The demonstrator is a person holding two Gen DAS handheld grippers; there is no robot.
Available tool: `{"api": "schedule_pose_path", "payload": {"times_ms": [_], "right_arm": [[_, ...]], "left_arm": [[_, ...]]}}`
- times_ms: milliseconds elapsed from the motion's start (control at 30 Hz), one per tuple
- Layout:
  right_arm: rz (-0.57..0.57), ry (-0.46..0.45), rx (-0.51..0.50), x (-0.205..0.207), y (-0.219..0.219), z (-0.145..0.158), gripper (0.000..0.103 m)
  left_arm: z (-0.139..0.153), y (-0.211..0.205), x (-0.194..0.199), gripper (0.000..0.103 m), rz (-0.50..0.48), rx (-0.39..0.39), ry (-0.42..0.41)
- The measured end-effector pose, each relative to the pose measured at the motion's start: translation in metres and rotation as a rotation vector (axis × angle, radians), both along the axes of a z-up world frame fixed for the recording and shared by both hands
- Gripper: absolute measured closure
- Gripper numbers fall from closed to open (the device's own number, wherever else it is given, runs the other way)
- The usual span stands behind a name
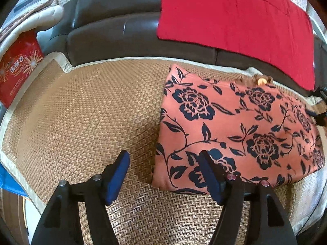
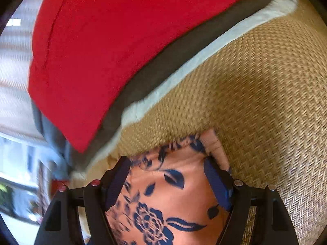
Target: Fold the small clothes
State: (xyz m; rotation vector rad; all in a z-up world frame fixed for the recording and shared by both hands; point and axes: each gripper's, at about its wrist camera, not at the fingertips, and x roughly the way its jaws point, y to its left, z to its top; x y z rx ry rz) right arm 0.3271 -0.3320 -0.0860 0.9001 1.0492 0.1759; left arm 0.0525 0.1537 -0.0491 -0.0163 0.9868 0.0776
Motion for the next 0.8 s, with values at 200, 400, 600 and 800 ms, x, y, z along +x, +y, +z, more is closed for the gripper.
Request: {"api": "schedule_pose_path", "payload": {"times_ms": [200, 400, 600, 800], "right_arm": [[0.026, -0.117, -0.135, -0.063, 0.004, 0.040, 0.024], [0.135, -0.158, 0.025, -0.148, 0.040, 0.045, 0.021], [0.051, -0.038, -0.020, -0.146, 0.036, -0.001, 0.022], [0.040, -0.160, -0.058, -0.161, 0.041, 0.037, 0.021]], "left_arm": [[-0.007, -0.018, -0.001, 0.032, -0.001, -0.012, 0.012], [0.009, -0.049, -0.011, 0.032, -0.048, -0.025, -0.018], [0.027, -0.065, -0.032, 0.028, -0.066, -0.035, -0.047], [0.032, -0.060, -0.050, 0.027, -0.039, -0.045, -0.047]]}}
